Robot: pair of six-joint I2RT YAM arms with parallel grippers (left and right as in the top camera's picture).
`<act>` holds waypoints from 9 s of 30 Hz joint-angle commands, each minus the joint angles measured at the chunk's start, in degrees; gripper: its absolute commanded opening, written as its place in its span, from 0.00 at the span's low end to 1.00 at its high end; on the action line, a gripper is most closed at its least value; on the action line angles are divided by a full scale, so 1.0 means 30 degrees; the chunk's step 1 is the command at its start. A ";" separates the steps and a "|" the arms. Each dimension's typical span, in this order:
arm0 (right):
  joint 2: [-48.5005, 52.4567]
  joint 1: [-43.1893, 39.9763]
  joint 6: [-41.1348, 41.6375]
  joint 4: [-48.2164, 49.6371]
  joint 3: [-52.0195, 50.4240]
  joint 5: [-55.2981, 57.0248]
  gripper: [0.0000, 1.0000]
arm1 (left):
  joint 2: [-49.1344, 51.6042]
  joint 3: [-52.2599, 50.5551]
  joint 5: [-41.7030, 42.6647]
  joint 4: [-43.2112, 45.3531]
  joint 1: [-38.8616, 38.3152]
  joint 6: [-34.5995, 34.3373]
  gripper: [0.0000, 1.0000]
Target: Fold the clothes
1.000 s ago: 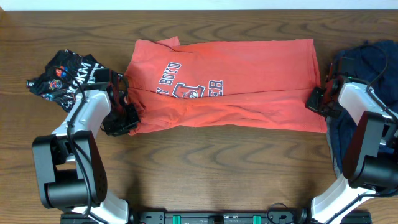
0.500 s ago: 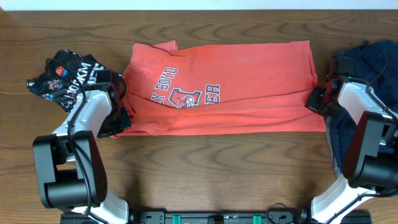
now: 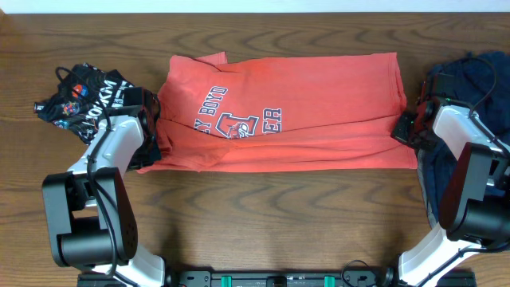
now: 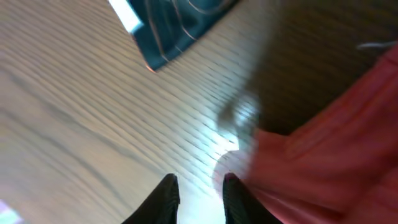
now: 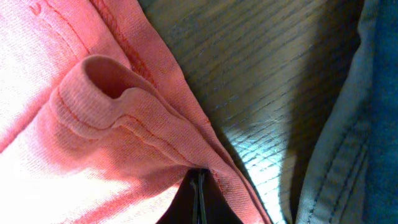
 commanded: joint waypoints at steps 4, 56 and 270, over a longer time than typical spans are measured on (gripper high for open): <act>0.0248 -0.0182 -0.0219 -0.0095 -0.0444 0.0845 0.01 | -0.0044 0.0000 -0.1887 0.0022 0.0226 -0.0015 0.38; 0.0248 -0.0219 0.0219 -0.5158 -0.0444 0.1297 0.01 | 0.0969 -0.2630 0.8976 -0.1020 -0.0189 -0.0051 0.39; 0.1625 0.1858 -0.1639 0.8553 0.4014 0.0423 0.01 | -0.3140 0.5151 0.9347 0.1275 -0.3942 0.1443 0.06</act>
